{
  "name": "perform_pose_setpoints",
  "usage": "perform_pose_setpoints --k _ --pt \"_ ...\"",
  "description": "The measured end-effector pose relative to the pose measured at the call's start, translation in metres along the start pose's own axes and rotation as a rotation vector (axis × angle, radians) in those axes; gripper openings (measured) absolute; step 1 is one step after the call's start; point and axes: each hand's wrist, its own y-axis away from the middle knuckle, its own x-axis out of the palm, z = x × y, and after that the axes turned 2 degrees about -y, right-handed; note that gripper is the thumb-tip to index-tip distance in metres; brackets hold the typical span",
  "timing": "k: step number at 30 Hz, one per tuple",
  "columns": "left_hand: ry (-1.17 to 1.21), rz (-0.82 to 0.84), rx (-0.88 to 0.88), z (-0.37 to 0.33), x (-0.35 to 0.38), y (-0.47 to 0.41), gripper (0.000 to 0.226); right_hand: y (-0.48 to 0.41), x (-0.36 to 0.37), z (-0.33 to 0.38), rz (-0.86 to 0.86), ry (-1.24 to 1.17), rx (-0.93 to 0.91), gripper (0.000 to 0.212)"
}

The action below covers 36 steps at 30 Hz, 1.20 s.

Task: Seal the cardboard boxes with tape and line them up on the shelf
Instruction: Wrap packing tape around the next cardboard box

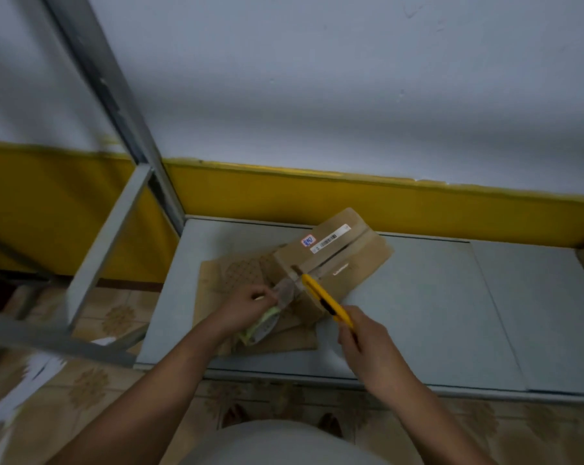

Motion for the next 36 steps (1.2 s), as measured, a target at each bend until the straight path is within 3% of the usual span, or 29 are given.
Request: perform_pose_setpoints --k 4,15,19,24,31,34,36 --pt "-0.032 -0.049 0.033 -0.001 0.001 -0.004 0.022 -0.011 0.021 0.017 0.15 0.219 0.007 0.015" --pt "-0.121 -0.027 0.106 0.004 -0.001 -0.005 0.029 -0.035 0.003 0.052 0.333 0.509 0.039 0.016" --pt "-0.121 -0.039 0.099 0.007 0.001 -0.007 0.027 -0.052 0.002 0.075 0.39 0.515 0.034 0.018" --pt "-0.091 -0.032 0.087 0.007 0.001 -0.007 0.029 -0.069 0.005 0.08 0.384 0.56 0.088 0.032" --pt "-0.023 -0.031 0.057 0.01 -0.012 -0.005 0.026 -0.03 -0.001 0.035 0.348 0.544 0.087 0.018" --pt "-0.02 -0.058 0.066 0.009 -0.02 -0.002 0.029 -0.01 0.008 -0.003 0.334 0.575 0.078 0.026" --pt "-0.055 -0.081 0.097 0.008 -0.025 0.0 0.025 -0.002 0.013 -0.033 0.264 0.563 0.03 0.012"
